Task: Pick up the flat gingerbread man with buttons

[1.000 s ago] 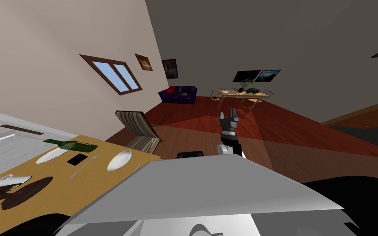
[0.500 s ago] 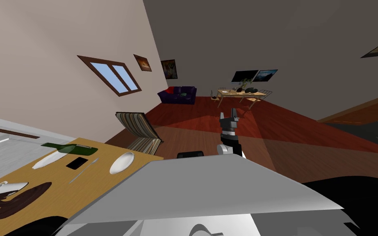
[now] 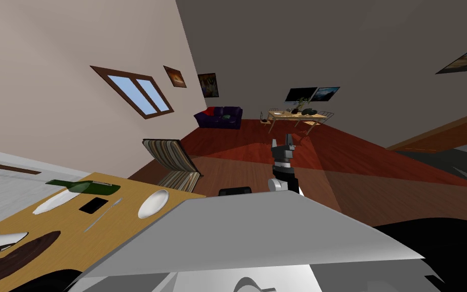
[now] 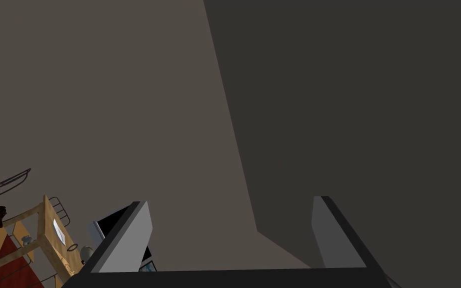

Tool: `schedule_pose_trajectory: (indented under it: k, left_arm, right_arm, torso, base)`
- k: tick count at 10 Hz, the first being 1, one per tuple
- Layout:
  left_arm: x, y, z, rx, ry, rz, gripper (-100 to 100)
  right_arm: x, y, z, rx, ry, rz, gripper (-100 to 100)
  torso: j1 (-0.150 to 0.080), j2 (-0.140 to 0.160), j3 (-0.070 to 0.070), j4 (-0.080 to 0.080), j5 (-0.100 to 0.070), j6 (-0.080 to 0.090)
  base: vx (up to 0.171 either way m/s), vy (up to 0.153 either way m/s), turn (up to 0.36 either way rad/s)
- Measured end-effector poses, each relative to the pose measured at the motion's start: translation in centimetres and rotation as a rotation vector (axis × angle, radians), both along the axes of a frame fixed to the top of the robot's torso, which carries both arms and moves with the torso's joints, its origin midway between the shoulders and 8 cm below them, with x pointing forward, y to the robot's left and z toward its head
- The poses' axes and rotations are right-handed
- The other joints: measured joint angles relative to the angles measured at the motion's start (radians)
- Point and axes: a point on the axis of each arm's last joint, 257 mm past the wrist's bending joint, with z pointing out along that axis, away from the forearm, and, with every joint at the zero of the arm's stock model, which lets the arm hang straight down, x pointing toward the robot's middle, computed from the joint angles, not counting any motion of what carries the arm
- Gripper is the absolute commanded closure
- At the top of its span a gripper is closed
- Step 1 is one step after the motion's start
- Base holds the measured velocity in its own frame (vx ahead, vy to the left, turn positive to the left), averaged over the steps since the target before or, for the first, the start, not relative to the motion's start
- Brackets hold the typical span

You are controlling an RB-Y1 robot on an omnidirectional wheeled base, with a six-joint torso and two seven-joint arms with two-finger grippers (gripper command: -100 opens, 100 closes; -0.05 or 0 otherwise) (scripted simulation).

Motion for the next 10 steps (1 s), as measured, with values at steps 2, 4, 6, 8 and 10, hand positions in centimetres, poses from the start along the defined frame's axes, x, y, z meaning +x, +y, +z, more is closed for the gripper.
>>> schedule_pose_trajectory:
  k: [2, 4, 6, 8, 10]
  left_arm:
    - [-0.3, -0.2, -0.5, 0.001, -0.001, 0.003, -100]
    - [-0.8, -1.2, -1.9, 0.003, -0.002, 0.006, -100]
    - [-0.9, -1.2, -1.9, 0.003, -0.001, 0.005, 100]
    - [-0.9, -1.1, -1.9, 0.004, -0.001, 0.006, 100]
    - [-0.9, -1.2, -1.9, 0.004, -0.001, 0.007, 0]
  right_arm:
    - [0.0, 0.0, 0.0, 0.000, 0.000, 0.000, 0]
    - [0.0, 0.0, 0.0, 0.000, 0.000, 0.000, 0]
    - [0.0, 0.0, 0.0, 0.000, 0.000, 0.000, 0]
    - [0.0, 0.0, 0.0, 0.000, 0.000, 0.000, 0]
    - [0.0, 0.0, 0.0, 0.000, 0.000, 0.000, 0]
  torso:
    - [-0.001, 0.000, 0.000, 0.000, 0.000, 0.000]
    - [0.000, 0.000, 0.000, 0.000, 0.000, 0.000]
    - [-0.003, 0.000, 0.000, 0.000, -0.001, 0.000]
    - [-0.003, 0.000, 0.000, 0.000, -0.001, 0.000]
    - [-0.003, 0.000, 0.000, 0.000, -0.001, 0.001]
  base:
    - [0.020, 0.035, -0.029]
    - [0.016, 0.036, -0.019]
    - [0.000, 0.000, 0.000]
    - [0.000, 0.000, 0.000]
    - [0.000, 0.000, 0.000]
